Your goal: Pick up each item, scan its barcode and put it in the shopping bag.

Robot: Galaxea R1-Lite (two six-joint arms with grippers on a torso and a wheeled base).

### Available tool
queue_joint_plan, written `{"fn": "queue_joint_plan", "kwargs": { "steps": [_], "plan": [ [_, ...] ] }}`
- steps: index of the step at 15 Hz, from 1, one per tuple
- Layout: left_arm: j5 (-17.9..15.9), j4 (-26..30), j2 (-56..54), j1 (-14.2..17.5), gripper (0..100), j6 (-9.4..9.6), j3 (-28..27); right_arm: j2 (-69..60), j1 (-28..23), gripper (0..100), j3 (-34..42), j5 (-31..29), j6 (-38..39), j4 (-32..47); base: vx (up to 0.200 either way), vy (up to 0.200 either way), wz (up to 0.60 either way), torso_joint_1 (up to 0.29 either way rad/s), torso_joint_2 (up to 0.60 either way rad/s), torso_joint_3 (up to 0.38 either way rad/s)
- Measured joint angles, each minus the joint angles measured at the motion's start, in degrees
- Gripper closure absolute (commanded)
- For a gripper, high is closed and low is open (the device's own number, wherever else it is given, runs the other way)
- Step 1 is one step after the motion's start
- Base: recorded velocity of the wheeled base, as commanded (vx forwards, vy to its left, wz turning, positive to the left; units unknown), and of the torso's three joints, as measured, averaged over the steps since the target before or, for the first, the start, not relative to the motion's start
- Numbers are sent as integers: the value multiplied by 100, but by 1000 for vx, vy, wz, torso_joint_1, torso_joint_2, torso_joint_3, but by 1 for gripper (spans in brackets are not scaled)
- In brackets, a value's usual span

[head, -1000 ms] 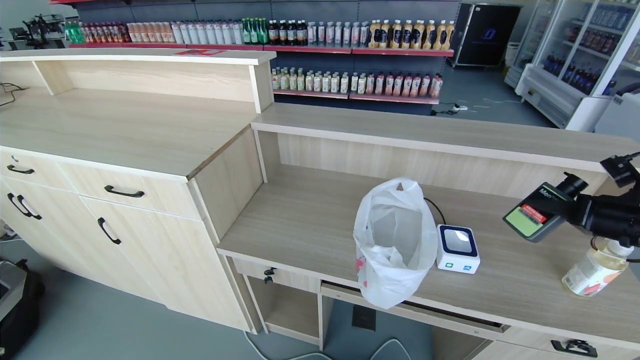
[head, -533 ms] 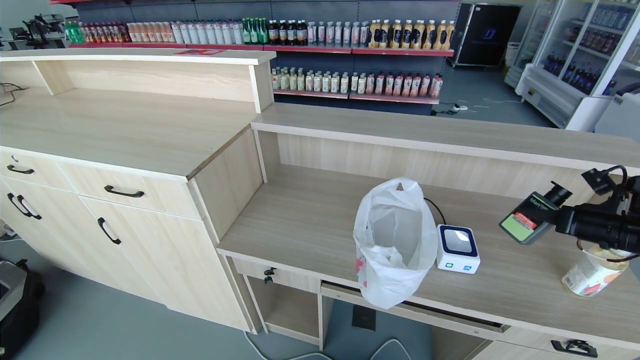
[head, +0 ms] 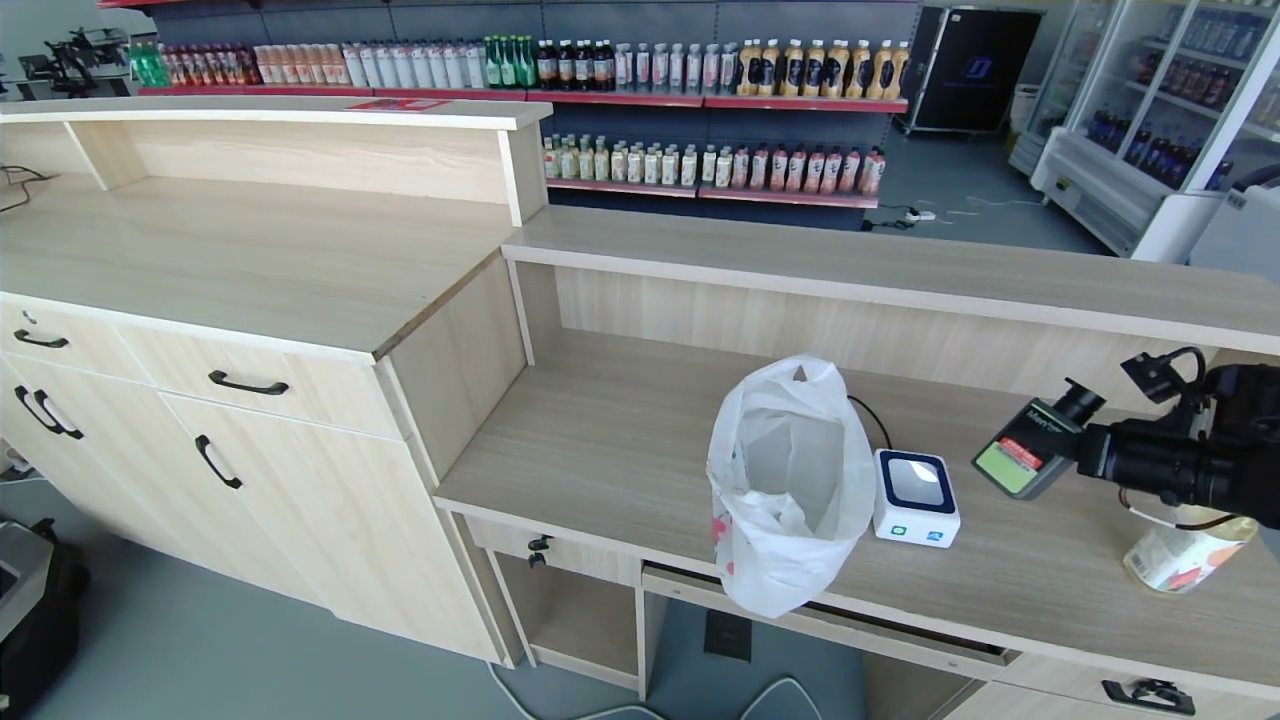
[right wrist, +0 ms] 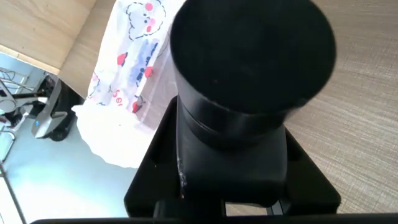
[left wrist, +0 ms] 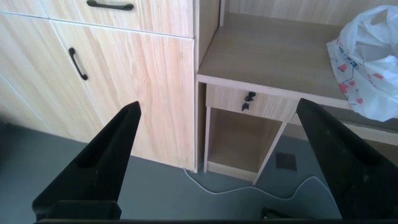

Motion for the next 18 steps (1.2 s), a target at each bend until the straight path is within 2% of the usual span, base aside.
{"fn": "queue_joint_plan", "kwargs": {
  "steps": [7, 18],
  "plan": [
    [0, 0, 0, 0, 0, 0, 0, 267, 161, 100, -50, -251, -207, -224, 0, 0, 0, 0, 0, 0],
    [0, 0, 0, 0, 0, 2, 0, 562, 475, 100, -439, -251, -178, -235, 0, 0, 0, 0, 0, 0]
  ]
}}
